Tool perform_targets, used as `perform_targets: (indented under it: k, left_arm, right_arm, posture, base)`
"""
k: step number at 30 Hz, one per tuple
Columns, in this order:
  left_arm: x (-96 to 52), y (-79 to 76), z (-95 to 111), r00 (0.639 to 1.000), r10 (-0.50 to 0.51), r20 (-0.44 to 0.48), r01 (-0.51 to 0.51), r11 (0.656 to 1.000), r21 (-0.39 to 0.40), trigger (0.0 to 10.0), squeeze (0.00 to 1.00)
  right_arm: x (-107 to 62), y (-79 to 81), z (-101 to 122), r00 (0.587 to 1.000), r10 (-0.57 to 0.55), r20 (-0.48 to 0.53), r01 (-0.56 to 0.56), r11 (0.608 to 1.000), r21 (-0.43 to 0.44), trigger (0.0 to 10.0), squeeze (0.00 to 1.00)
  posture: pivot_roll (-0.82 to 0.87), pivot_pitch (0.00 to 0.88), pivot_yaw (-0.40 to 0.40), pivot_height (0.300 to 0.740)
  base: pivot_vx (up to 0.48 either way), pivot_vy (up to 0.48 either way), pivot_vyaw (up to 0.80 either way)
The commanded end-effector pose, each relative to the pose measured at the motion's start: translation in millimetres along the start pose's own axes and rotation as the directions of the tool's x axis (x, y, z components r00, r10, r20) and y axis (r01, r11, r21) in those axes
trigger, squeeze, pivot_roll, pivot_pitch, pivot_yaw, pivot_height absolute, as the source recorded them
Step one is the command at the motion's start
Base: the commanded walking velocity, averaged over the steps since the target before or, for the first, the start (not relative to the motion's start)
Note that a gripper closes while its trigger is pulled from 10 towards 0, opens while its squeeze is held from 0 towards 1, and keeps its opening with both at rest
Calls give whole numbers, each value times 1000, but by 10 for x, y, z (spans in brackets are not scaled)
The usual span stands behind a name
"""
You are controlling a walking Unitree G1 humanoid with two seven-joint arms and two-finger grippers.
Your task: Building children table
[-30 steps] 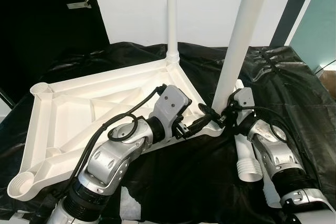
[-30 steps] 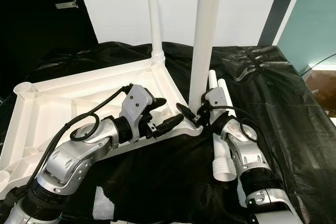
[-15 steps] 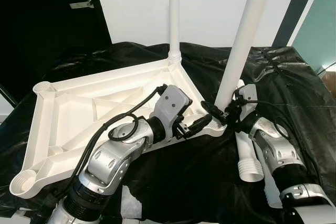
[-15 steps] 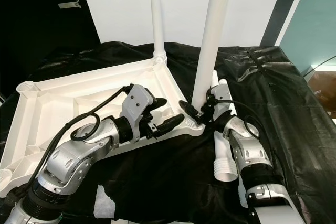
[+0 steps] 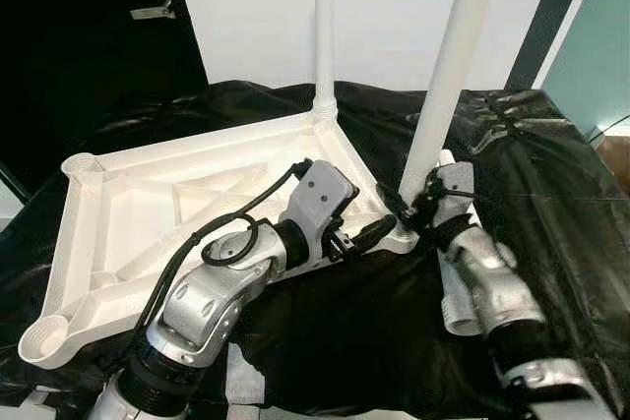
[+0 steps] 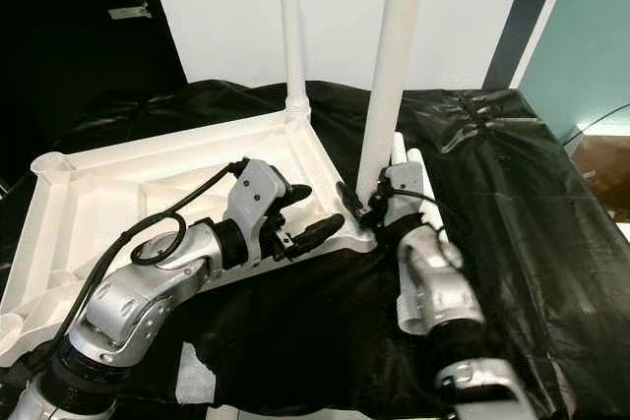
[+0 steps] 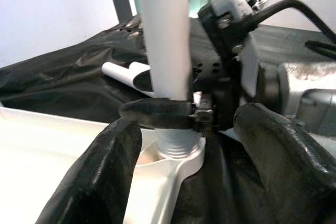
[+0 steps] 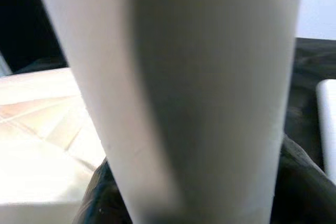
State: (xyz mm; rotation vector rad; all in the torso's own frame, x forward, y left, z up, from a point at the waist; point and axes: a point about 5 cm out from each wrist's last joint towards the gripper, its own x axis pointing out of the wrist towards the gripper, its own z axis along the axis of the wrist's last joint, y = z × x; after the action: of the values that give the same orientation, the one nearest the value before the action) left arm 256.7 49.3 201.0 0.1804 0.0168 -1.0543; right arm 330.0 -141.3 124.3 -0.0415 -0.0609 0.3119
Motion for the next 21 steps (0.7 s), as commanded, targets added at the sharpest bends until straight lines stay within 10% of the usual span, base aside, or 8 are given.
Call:
perform_targets:
  k: [1, 9, 21]
  left_arm:
    - [-12, -13, 6, 999, -32, 4, 32, 999, 4, 10000, 0]
    - [9, -6, 22, 999, -30, 10, 30, 999, 10, 10000, 0]
    - [26, 23, -1, 1000, -2, -7, 2, 1000, 19, 10000, 0]
  right_arm:
    - [-121, 15, -352, 984, -70, -166, 75, 997, 25, 10000, 0]
    - [-44, 304, -253, 938, -325, -119, 335, 939, 77, 10000, 0]
    - [-75, 326, -198, 942, -322, -89, 329, 942, 70, 10000, 0]
  posture:
    - [-19, 0, 25, 740]
    - [-17, 0, 17, 740]
    - [-25, 0, 14, 740]
  base:
    - [0, 0, 0]
    - [0, 0, 0]
    - [0, 0, 0]
